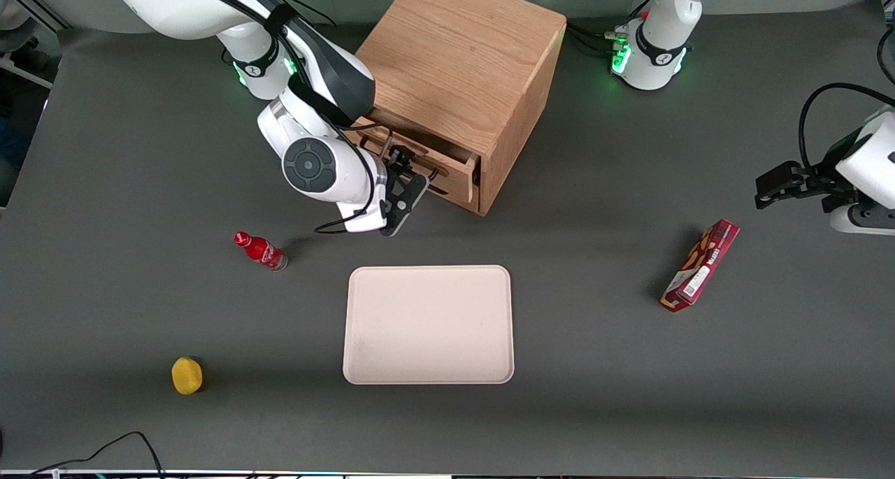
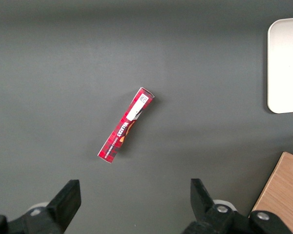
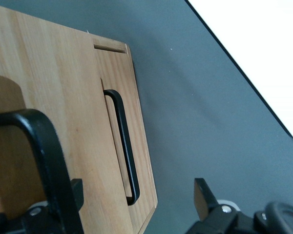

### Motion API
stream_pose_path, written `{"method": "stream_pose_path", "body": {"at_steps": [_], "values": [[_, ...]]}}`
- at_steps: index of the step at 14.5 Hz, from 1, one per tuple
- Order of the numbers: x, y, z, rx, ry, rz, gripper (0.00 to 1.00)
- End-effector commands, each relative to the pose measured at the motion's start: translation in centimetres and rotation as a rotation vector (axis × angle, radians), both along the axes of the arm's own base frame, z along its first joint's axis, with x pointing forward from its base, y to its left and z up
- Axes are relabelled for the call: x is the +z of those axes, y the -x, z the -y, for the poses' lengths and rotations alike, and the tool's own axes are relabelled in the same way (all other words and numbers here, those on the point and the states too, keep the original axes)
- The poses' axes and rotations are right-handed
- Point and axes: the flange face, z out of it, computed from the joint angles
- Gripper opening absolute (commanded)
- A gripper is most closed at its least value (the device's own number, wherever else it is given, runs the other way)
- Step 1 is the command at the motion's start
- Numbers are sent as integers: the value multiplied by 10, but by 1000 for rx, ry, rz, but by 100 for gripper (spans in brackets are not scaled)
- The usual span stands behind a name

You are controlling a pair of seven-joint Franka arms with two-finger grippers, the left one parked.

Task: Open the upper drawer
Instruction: 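Pull the upper drawer outward from the cabinet with the right gripper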

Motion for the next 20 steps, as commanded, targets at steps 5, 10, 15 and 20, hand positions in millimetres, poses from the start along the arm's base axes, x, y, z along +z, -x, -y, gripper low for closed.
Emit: {"method": "stream_pose_path", "body": {"at_steps": [5,10,15,20], "values": [[-1,-20,11,13,15,51,100],[4,-37,18,1,3,70,100],[8,-55,28,-1,7,100,100],[10,-71,41,-4,5,116,100]]}}
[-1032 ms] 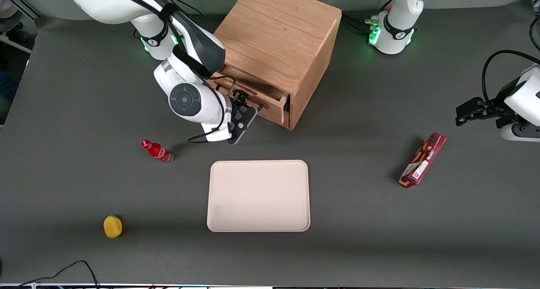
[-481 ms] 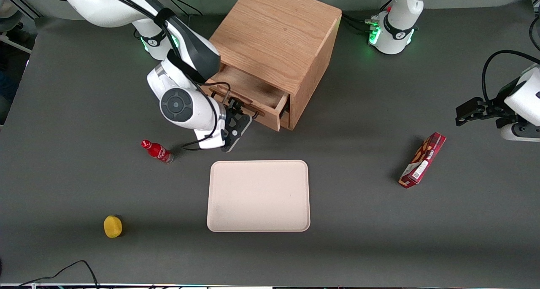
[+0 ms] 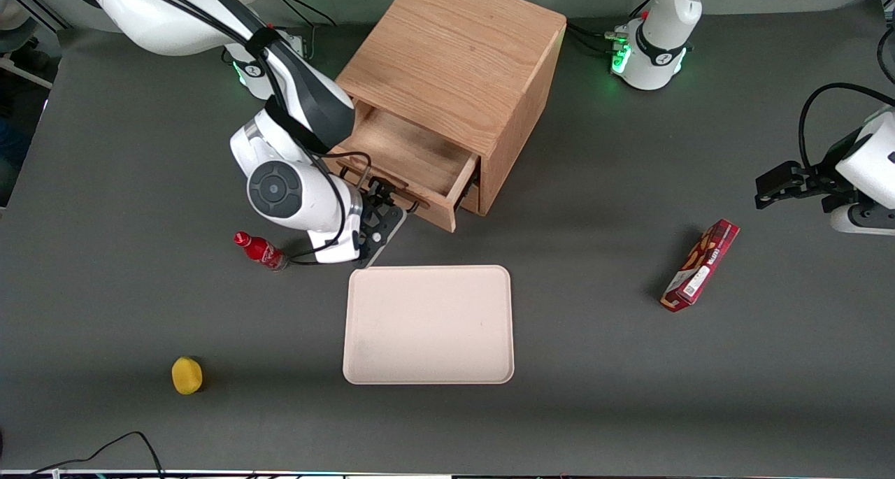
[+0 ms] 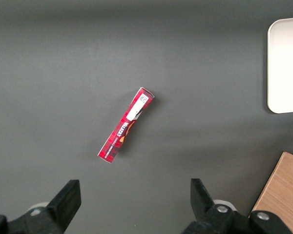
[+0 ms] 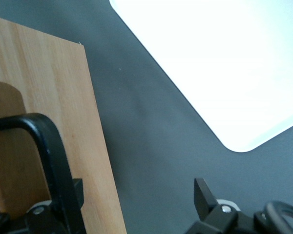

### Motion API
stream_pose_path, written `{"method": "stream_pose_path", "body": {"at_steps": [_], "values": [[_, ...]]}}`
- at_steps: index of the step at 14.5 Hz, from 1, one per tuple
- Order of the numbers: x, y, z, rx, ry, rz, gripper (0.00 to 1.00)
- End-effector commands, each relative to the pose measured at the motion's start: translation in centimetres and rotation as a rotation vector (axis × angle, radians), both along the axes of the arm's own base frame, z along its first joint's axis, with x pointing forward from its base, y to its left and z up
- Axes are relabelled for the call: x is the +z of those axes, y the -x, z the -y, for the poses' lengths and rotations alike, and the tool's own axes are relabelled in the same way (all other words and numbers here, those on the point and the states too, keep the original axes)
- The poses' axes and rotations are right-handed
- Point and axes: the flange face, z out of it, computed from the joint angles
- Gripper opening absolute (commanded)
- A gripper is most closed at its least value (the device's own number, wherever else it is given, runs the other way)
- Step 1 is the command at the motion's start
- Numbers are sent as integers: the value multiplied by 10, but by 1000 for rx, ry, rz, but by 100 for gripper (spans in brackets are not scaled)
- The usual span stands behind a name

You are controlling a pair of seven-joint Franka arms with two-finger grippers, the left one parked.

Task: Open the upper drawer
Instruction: 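Pull the upper drawer outward from the cabinet with the right gripper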

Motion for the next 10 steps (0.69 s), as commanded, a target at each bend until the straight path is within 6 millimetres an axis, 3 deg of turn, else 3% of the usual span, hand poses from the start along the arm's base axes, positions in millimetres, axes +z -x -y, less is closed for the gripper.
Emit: {"method": "stream_pose_path", "body": {"at_steps": [1,2,10], "values": [[0,-12,2,35,-5,15,100],[-3,-19,13,22,5,18,100],[-8,-38,39,38,12,24,100]]}}
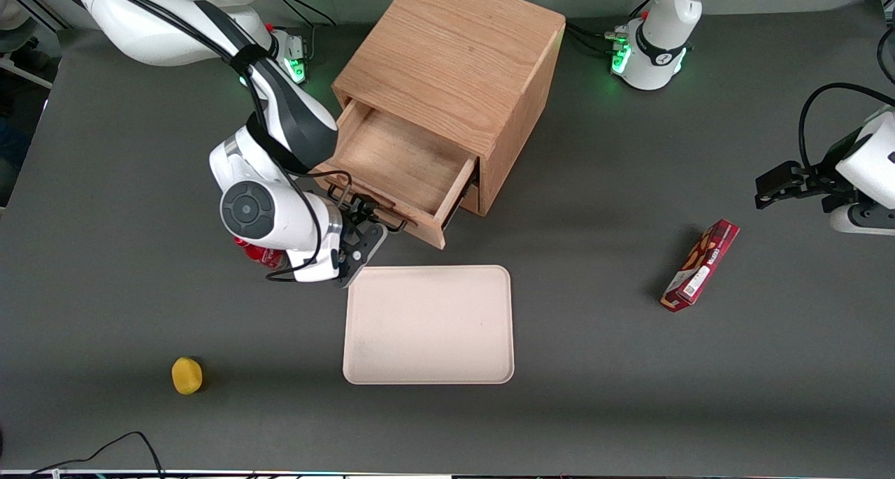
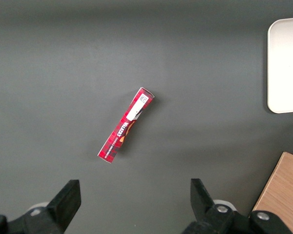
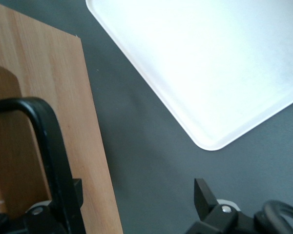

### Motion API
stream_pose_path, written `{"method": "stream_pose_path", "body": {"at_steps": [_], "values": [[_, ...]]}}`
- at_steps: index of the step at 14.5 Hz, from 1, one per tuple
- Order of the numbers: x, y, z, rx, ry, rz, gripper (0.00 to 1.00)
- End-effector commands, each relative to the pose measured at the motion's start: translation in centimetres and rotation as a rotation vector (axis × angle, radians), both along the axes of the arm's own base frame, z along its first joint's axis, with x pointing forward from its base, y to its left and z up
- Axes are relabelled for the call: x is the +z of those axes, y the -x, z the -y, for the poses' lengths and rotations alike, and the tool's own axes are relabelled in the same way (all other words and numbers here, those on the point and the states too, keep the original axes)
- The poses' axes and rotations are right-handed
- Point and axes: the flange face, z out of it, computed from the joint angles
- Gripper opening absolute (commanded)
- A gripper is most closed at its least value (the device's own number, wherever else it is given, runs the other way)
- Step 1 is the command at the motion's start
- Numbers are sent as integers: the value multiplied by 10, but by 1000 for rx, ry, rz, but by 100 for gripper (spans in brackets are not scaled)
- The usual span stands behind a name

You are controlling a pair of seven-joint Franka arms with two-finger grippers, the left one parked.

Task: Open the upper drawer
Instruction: 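Pull the upper drawer outward from the cabinet with the right gripper, then pull the drawer further open with the right gripper holding the handle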

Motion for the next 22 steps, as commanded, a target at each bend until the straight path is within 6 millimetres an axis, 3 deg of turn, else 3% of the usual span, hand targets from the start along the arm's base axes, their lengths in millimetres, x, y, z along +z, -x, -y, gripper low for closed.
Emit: {"method": "stream_pose_path", "body": {"at_steps": [1,22], "values": [[-5,-13,9,34,13,-2,100],[-4,-58,27,33,47,3,100]]}}
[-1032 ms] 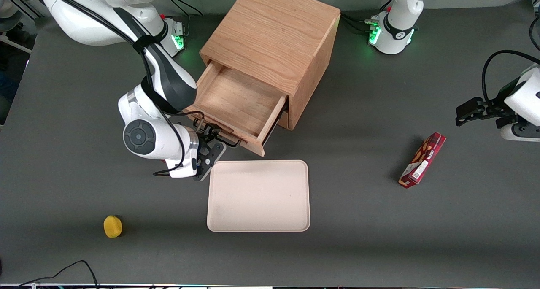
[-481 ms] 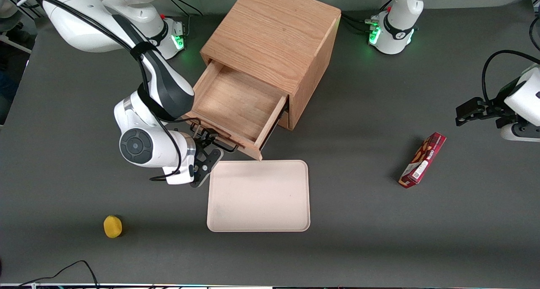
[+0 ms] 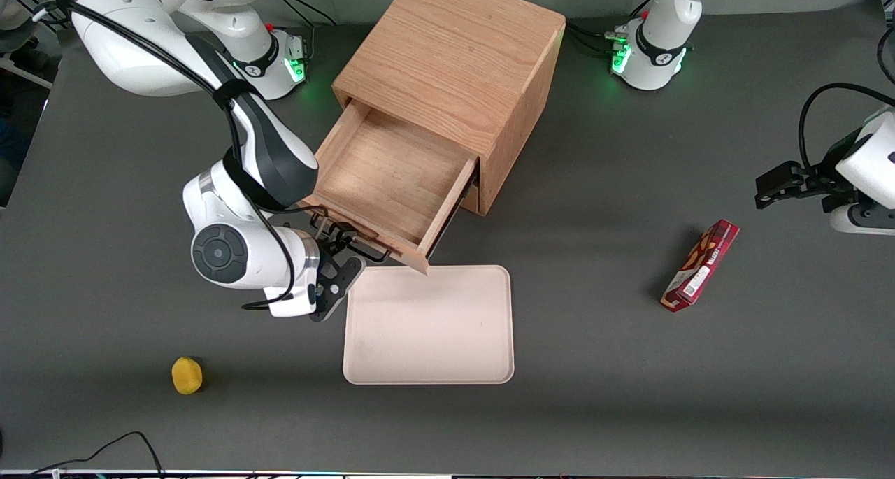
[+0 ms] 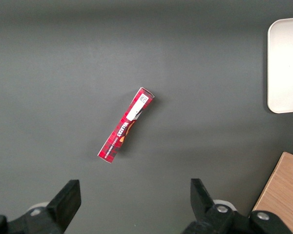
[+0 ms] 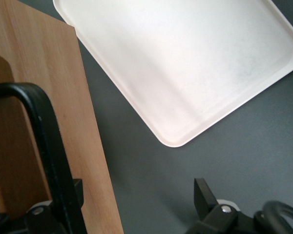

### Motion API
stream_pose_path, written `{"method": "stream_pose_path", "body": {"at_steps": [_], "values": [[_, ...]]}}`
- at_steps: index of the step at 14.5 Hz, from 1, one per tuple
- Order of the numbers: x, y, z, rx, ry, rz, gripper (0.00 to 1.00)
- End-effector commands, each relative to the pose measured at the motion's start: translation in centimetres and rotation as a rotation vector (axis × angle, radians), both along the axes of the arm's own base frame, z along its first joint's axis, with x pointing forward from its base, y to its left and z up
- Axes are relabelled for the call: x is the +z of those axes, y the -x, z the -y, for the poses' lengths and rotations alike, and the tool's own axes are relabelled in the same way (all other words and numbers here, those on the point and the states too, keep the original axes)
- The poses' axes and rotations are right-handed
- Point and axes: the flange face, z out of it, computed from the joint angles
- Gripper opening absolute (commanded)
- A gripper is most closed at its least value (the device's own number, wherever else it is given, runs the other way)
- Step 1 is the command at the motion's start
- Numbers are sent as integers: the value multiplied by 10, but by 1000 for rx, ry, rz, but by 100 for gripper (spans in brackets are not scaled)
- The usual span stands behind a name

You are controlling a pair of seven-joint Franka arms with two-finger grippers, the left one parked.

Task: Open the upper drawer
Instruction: 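Pull the drawer further open with the right gripper holding the handle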

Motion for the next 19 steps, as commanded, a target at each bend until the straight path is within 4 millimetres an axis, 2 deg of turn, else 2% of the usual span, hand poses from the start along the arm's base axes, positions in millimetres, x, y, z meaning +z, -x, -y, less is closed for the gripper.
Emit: {"method": "stream_pose_path", "body": {"at_steps": [1,4,12,15,19], "values": [[-2,-9,-2,30,20,14,100],[-2,-10,1,28,22,11,100],[17,-11,4,24,34,-1,100],[32,-8,-3,29,34,2,100],[53,-9,0,28,34,0,100]]}}
